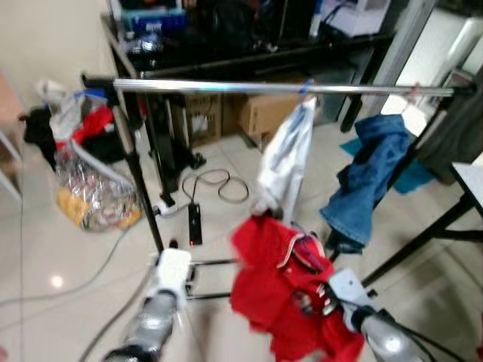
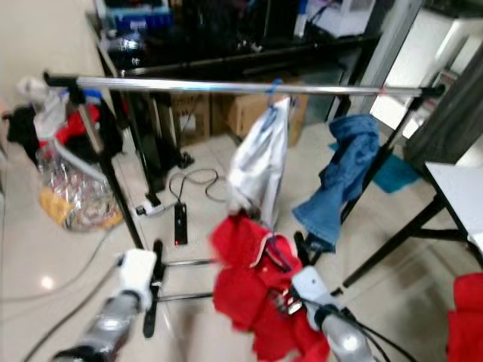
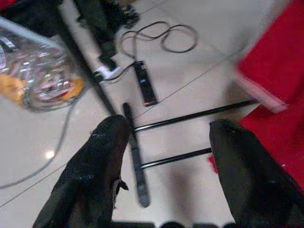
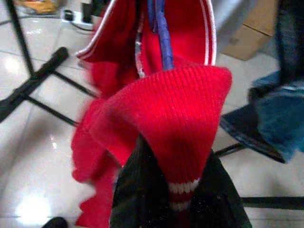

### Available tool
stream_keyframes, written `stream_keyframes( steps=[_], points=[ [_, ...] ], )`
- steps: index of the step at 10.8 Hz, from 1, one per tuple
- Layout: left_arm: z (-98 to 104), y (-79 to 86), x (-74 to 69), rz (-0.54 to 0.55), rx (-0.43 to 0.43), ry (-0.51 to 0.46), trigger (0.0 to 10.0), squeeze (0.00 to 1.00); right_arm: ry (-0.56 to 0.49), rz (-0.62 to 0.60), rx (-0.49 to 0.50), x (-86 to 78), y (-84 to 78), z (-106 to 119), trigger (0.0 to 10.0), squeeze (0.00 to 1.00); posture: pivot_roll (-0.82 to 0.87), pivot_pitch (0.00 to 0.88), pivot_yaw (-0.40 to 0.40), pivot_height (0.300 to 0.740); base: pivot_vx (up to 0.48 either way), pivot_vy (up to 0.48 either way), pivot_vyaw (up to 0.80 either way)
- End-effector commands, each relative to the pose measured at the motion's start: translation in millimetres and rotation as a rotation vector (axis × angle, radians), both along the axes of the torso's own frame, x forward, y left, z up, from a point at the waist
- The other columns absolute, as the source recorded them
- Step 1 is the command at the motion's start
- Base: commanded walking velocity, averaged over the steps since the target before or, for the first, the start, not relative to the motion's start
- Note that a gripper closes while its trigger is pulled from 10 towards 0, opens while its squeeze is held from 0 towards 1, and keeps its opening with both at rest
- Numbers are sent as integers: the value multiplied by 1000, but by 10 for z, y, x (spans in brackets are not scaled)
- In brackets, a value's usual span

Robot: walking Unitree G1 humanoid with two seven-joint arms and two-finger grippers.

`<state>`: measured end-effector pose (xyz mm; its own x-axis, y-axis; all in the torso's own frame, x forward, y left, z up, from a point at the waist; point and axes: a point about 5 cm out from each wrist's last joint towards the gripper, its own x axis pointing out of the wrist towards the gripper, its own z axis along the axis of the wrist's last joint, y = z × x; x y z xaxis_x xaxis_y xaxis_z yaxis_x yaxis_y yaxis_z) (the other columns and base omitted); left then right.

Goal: Hang hanger

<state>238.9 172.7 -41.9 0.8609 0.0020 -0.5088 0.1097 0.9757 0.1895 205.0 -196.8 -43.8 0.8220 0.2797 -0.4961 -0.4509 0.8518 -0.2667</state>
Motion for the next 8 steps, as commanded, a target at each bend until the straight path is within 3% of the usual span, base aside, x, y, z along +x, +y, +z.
stream_keyframes(
  steps=[1,3,5,7,8],
  points=[
    [0,-31,3,-15,-6,-1,10000,0,-54,33,10,22,-24,73,10000,0,-34,0,-31,740,0,0,0],
    [-2,-41,-3,-23,-7,-2,10000,0,-102,189,81,35,-56,258,10000,0,-48,0,-26,740,0,0,0],
    [-1,-65,1,-37,-9,-3,10000,0,-21,437,106,-181,-66,348,10000,0,-57,0,-23,740,0,0,0],
    [6,-78,10,-42,-11,-7,10000,0,-33,451,127,-163,-150,507,10000,0,-60,0,-24,740,0,0,0],
    [4,-82,6,-44,-11,-8,10000,0,-53,434,202,-100,-168,671,10000,0,-61,0,-23,740,0,0,0]
  ],
)
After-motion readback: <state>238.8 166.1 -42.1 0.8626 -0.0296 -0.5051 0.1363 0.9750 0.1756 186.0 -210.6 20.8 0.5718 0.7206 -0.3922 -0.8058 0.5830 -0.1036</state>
